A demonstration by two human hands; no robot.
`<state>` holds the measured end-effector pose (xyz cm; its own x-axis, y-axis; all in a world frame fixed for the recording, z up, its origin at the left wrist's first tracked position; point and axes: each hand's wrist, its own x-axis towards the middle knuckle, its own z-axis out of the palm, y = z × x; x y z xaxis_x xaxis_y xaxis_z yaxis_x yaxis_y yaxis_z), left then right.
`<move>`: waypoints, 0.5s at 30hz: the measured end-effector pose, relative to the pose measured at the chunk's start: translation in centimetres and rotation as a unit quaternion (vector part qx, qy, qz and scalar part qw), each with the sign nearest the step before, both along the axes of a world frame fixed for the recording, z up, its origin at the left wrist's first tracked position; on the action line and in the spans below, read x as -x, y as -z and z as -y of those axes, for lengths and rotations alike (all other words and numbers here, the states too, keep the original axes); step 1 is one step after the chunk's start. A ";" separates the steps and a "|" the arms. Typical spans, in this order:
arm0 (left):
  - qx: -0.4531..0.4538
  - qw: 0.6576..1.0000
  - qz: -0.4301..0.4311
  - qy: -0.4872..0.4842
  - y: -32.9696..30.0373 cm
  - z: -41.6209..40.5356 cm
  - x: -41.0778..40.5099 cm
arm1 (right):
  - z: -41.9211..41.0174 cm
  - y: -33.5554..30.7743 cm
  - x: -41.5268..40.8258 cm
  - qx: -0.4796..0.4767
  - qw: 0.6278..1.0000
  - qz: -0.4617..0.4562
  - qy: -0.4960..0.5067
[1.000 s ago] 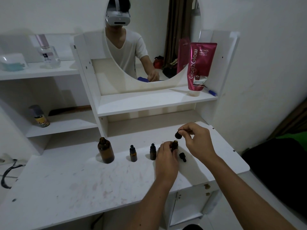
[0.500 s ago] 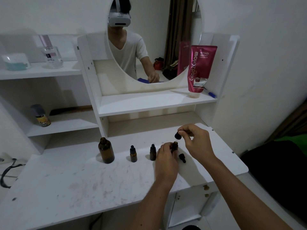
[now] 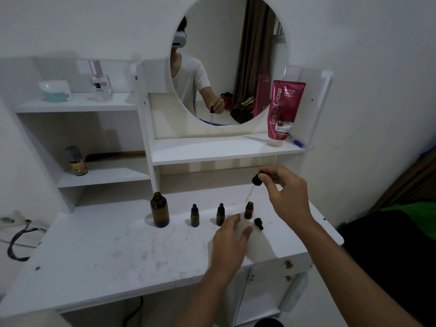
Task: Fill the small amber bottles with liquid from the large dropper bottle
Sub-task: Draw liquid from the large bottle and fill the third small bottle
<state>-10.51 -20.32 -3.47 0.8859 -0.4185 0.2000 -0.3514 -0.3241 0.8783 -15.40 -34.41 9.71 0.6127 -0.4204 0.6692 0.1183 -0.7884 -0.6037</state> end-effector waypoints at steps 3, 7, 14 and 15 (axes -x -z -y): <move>0.026 0.999 -0.022 0.033 0.0 -3.3 -0.2 | -2.1 -0.3 -0.4 -0.016 1.000 -0.002 -0.025; 0.060 0.997 -0.042 0.033 -0.9 -9.4 -2.0 | -5.8 -0.7 -1.8 -0.045 0.996 -0.001 -0.071; 0.080 0.985 -0.007 -0.151 -1.1 -17.3 -6.8 | -11.7 -1.4 -5.8 -0.122 0.982 -0.004 -0.142; 0.086 0.982 -0.009 -0.168 -1.0 -17.6 -7.3 | -12.2 -1.6 -6.4 -0.123 0.981 -0.002 -0.149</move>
